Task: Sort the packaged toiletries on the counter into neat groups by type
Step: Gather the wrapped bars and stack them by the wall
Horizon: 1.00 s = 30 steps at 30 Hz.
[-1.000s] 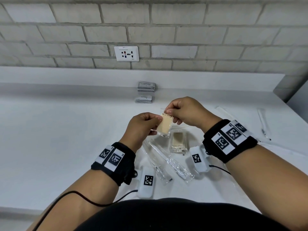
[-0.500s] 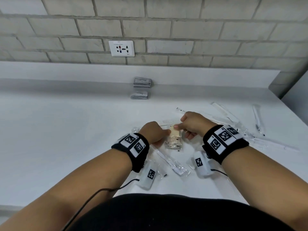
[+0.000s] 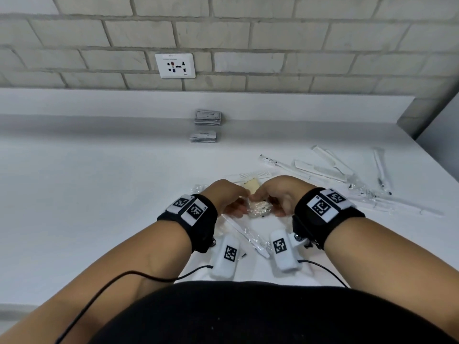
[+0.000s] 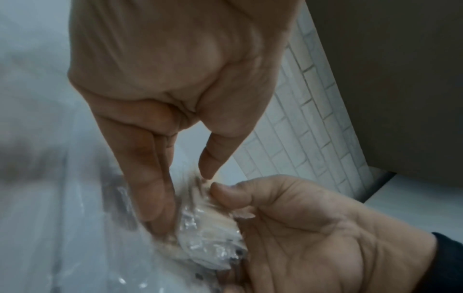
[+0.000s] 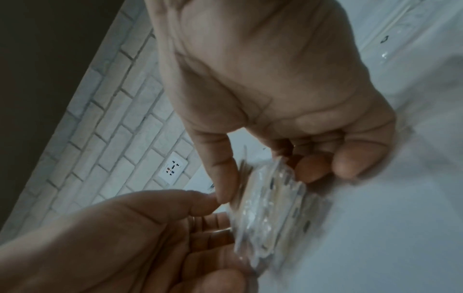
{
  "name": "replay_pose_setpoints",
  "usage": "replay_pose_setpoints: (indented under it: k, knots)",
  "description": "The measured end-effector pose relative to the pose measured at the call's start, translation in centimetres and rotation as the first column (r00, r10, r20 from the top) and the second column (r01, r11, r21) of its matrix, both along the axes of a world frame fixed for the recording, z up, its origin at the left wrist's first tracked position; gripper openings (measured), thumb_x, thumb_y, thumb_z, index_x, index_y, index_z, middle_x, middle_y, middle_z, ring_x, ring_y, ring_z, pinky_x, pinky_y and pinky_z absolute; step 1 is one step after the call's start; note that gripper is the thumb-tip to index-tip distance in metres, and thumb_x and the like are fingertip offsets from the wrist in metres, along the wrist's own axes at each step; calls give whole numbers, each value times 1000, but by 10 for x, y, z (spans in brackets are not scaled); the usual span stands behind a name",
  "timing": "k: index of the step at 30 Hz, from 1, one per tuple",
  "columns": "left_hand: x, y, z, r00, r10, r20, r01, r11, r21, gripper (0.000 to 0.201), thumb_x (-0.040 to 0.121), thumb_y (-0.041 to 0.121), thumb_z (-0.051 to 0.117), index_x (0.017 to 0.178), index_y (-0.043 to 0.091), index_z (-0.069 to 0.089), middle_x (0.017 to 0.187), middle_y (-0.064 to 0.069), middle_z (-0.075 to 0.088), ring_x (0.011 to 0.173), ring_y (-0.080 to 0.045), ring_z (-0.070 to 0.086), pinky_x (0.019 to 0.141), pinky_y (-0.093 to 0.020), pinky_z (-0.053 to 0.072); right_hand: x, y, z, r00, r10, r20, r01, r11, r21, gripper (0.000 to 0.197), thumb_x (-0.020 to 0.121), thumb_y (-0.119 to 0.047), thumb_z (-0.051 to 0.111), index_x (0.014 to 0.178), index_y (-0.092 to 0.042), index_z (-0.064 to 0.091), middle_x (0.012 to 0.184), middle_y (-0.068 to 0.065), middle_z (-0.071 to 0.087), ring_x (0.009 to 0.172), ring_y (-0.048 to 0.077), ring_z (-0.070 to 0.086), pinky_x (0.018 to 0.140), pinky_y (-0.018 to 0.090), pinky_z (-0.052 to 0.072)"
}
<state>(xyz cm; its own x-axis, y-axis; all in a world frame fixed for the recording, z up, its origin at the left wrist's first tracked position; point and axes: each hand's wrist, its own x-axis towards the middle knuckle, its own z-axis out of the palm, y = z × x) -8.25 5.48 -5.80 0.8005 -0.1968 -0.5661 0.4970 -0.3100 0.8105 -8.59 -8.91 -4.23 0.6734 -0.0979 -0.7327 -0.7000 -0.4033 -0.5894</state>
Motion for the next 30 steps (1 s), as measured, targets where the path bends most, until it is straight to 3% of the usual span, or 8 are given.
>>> replay_pose_setpoints:
  k: [3, 7, 11, 13, 16, 20, 26, 30]
  knots:
    - [-4, 9, -4, 1000, -1, -31, -1, 996, -88, 21, 93, 11, 54, 101, -6, 63, 80, -15, 65, 67, -21, 63, 62, -29, 54, -4, 12, 5, 992, 64, 111, -60, 998, -36, 12, 77, 2, 66, 84, -5, 60, 77, 10, 62, 61, 21, 61, 42, 19, 48]
    - [-8, 17, -5, 994, 25, 102, -16, 996, -91, 45, 87, 16, 65, 125, -3, 52, 96, -16, 63, 75, -22, 61, 64, -30, 52, -2, 13, 7, 854, 380, 354, -219, 882, -418, 46, 74, -5, 67, 113, -13, 45, 99, 6, 56, 89, 23, 57, 62, 27, 42]
    - [-5, 19, -9, 893, -181, 412, 13, 925, 380, 84, 76, 22, 77, 145, 14, 29, 141, -9, 41, 124, -24, 49, 100, -34, 44, 3, 6, 3, 688, 627, 365, -307, 708, -636, 46, 78, -11, 65, 120, -20, 48, 105, 2, 57, 95, 22, 52, 73, 30, 41]
    - [-6, 12, -11, 847, -347, 402, 94, 843, 530, 83, 77, 15, 74, 146, 13, 28, 144, -10, 38, 128, -24, 45, 105, -33, 39, 3, 6, -8, 621, 720, 310, -371, 618, -693, 45, 78, -9, 62, 120, -21, 52, 110, 5, 61, 100, 24, 52, 77, 31, 44]
    - [-5, 4, -12, 831, -413, 373, 134, 799, 586, 71, 73, 3, 68, 136, 11, 36, 133, -10, 48, 113, -25, 55, 88, -27, 45, 5, 1, -18, 630, 678, 377, -350, 682, -642, 62, 71, -9, 67, 129, -24, 51, 123, 7, 58, 115, 27, 50, 92, 33, 45]
    - [-3, 2, -10, 828, -393, 400, 99, 805, 585, 51, 77, 2, 64, 124, 10, 45, 121, -9, 57, 101, -25, 59, 75, -24, 43, 5, -14, -17, 742, 532, 408, -302, 808, -506, 107, 67, -14, 81, 152, -19, 16, 148, 13, 30, 137, 26, 32, 107, 32, 33]
    - [-5, -14, -14, 878, -298, 375, 129, 901, 414, 71, 82, -2, 53, 145, 15, 23, 136, -16, 47, 114, -28, 55, 88, -28, 43, -3, -8, -35, 817, 367, 445, -250, 921, -300, 119, 71, 8, 68, 152, -26, -12, 160, 16, 2, 144, 29, 23, 111, 38, 35]
    - [-6, -20, -12, 892, -275, 358, 99, 893, 440, 79, 84, -8, 46, 150, 18, 12, 148, -16, 20, 128, -29, 43, 99, -22, 32, -3, -6, -38, 807, 325, 494, -233, 942, -241, 105, 75, 9, 64, 154, -22, 3, 151, 17, 27, 133, 28, 40, 102, 29, 39]
